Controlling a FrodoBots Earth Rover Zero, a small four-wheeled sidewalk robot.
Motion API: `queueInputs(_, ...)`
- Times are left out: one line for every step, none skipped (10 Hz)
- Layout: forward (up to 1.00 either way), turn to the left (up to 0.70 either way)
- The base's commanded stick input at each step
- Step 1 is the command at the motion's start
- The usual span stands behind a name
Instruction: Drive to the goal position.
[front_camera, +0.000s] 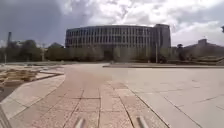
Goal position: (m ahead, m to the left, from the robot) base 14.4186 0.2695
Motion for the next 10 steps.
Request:
queueInputs(0.7,0.0)
queueInputs(0.7,0.0)
queueInputs(0.7,0.0)
queueInputs(0.7,0.0)
queueInputs(0.7,0.0)
queueInputs(0.7,0.0)
queueInputs(0.7,0.0)
queueInputs(0.7,0.0)
queueInputs(0.7,0.0)
queueInputs(0.7,0.0)
